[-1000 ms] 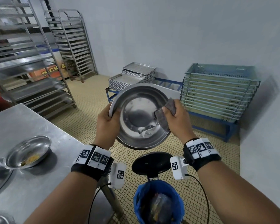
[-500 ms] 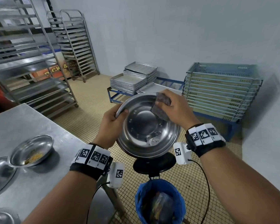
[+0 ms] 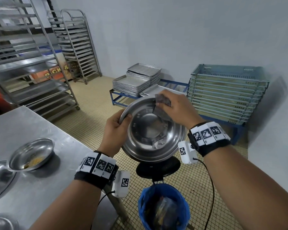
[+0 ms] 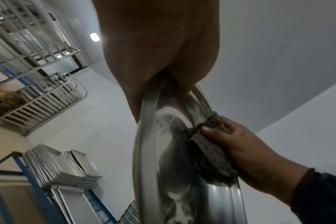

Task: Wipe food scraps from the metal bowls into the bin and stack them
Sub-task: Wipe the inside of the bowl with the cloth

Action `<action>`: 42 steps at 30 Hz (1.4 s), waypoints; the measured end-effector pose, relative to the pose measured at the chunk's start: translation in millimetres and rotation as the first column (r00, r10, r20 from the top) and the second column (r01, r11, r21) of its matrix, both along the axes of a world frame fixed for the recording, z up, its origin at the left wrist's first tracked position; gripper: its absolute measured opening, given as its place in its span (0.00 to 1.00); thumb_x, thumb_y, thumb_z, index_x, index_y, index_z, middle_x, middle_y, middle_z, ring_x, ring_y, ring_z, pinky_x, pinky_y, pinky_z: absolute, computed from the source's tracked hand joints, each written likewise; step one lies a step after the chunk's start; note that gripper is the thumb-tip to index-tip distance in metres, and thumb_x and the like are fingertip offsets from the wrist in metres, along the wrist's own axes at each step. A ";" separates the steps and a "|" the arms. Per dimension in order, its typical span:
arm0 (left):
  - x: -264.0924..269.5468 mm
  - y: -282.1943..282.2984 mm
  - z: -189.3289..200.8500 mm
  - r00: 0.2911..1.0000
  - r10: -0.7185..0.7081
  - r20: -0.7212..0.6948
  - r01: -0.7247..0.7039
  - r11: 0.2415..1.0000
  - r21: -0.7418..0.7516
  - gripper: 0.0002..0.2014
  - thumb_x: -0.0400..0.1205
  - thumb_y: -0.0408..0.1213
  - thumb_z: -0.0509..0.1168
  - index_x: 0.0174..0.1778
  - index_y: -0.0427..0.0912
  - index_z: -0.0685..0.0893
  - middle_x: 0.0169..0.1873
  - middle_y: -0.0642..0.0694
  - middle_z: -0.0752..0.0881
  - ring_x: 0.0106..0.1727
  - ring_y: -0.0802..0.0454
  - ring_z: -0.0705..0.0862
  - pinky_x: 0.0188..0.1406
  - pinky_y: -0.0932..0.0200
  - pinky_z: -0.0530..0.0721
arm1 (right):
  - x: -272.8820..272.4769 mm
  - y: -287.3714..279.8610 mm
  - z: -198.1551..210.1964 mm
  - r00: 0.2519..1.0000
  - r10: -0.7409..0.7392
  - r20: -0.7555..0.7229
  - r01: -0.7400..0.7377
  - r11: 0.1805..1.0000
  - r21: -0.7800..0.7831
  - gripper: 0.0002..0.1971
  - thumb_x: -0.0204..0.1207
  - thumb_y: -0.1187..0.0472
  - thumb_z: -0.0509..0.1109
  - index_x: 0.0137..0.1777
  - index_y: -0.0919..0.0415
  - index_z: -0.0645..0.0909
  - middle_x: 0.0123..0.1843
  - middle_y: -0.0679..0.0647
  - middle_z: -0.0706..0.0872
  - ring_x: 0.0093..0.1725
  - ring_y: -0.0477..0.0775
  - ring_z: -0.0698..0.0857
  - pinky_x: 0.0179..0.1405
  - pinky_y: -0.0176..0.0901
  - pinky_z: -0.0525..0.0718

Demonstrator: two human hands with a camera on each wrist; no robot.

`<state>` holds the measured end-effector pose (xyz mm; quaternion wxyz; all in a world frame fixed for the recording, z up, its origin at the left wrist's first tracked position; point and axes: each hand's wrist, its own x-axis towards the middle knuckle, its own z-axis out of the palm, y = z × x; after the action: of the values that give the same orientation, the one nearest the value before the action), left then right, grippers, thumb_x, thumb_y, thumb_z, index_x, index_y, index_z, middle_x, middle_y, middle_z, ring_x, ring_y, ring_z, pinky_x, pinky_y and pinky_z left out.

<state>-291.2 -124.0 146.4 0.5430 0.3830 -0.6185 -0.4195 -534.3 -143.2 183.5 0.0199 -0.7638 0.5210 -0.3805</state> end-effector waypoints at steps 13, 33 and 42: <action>9.6 0.2 0.4 0.999 0.042 0.023 -0.041 0.999 -0.013 0.10 0.91 0.37 0.65 0.60 0.55 0.89 0.45 0.42 0.93 0.39 0.42 0.92 0.36 0.49 0.90 | -2.9 19.5 -47.1 0.910 -0.132 0.392 0.093 0.989 0.117 0.06 0.86 0.53 0.70 0.59 0.52 0.80 0.47 0.42 0.86 0.44 0.32 0.83 0.38 0.22 0.75; 8.6 -2.4 3.1 0.999 0.039 -0.023 -0.039 0.999 -0.004 0.14 0.89 0.29 0.67 0.63 0.51 0.90 0.51 0.45 0.95 0.50 0.45 0.93 0.48 0.54 0.91 | 3.9 25.3 -59.8 0.897 -0.166 0.410 0.113 0.982 0.149 0.05 0.85 0.52 0.71 0.57 0.49 0.78 0.44 0.40 0.84 0.42 0.35 0.83 0.39 0.32 0.76; -0.6 -2.2 5.8 0.991 0.047 -0.123 -0.047 0.999 0.004 0.12 0.89 0.29 0.67 0.63 0.47 0.90 0.49 0.45 0.95 0.47 0.46 0.94 0.44 0.55 0.91 | -3.6 8.1 -30.1 0.950 -0.096 0.296 0.078 0.994 0.072 0.11 0.84 0.49 0.71 0.62 0.51 0.80 0.49 0.44 0.90 0.46 0.42 0.88 0.40 0.30 0.83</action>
<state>-291.8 -126.2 152.2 0.5896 0.3711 -0.5744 -0.4297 -537.9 -135.1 153.4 0.1045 -0.6728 0.5562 -0.4765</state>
